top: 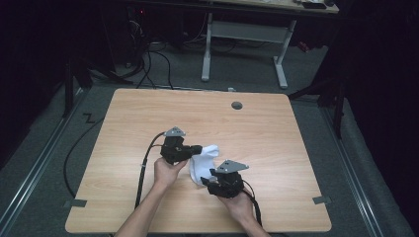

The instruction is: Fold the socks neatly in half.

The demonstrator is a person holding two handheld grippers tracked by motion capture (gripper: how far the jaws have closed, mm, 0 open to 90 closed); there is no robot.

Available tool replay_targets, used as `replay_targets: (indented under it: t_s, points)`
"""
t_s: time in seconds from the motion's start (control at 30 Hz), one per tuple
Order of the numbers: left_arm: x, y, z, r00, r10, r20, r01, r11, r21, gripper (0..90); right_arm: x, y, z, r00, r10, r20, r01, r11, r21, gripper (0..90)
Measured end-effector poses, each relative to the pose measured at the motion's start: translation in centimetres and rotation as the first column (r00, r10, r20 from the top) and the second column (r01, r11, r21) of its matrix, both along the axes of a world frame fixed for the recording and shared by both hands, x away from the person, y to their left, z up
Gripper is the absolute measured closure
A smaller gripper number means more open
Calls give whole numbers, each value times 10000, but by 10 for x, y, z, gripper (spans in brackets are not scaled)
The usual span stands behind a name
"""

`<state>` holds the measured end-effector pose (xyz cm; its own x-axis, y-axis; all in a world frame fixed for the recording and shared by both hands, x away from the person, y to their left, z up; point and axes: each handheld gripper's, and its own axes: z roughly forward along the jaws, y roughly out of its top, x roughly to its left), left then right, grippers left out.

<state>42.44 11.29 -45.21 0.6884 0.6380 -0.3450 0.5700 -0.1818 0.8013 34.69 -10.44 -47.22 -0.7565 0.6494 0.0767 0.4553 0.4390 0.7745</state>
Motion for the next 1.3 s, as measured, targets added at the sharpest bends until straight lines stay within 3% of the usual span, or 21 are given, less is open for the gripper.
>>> replay_targets:
  t_s: [0.13,0.37,0.57,0.83,1.2,1.3]
  points:
    - [-2,1,2,9997,-228,-2,228,9997,10,864,6,9,-15,9995,-43,-305,20,9972,-741,512]
    - [-15,-4,9,9977,-601,318,588,9974,409,864,6,17,-21,9995,-149,262,182,9913,-1305,552]
    - [-24,-8,11,9941,-932,551,885,9927,820,863,9,16,-24,9990,-249,366,292,9923,-1207,574]
    - [-35,-8,7,9939,-926,597,876,9928,815,864,11,15,-25,9988,-258,414,301,9938,-1074,578]
    - [-47,-11,-12,9952,-908,378,868,9915,966,864,17,15,-26,9978,-392,541,449,9931,-1081,582]
    - [-49,-14,-19,9959,-786,442,718,9879,1373,863,19,16,-26,9970,-406,661,481,9921,-1161,580]
